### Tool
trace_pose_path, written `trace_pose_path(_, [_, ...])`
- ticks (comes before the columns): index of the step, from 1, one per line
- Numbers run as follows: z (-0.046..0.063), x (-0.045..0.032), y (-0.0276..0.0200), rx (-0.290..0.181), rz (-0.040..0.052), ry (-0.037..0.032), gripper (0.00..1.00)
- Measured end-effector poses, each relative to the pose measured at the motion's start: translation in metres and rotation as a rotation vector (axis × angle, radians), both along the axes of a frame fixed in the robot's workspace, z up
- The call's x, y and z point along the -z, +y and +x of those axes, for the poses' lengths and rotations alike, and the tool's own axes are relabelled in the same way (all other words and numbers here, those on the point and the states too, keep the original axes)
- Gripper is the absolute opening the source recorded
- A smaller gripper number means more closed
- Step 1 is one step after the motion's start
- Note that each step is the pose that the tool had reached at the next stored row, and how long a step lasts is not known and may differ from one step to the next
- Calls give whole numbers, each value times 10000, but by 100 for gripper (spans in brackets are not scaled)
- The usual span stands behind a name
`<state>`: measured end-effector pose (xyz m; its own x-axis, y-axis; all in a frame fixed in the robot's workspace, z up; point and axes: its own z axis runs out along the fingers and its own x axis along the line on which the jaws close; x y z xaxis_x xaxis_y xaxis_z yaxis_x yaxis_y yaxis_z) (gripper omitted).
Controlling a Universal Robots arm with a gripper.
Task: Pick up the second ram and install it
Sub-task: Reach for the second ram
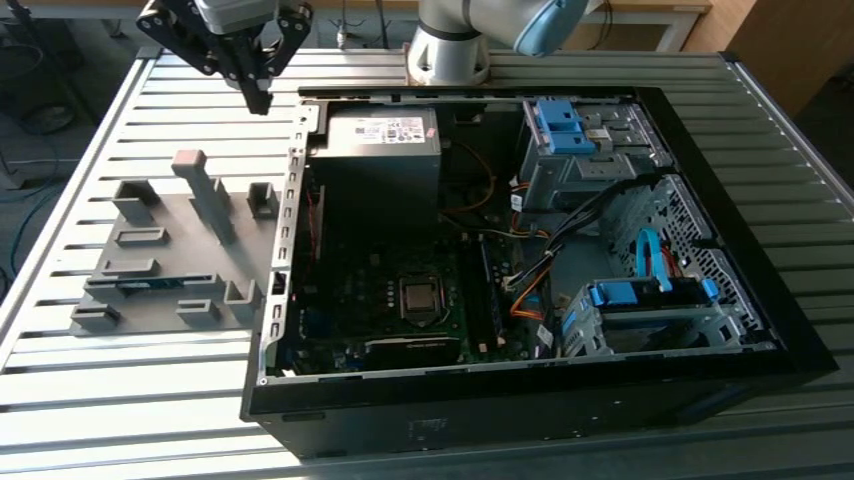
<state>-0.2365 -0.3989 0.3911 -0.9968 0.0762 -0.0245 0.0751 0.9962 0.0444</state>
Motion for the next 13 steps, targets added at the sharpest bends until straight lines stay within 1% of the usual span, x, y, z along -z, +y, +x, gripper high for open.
trace_pose_path(13, [-66,2,0,1,0,1,11])
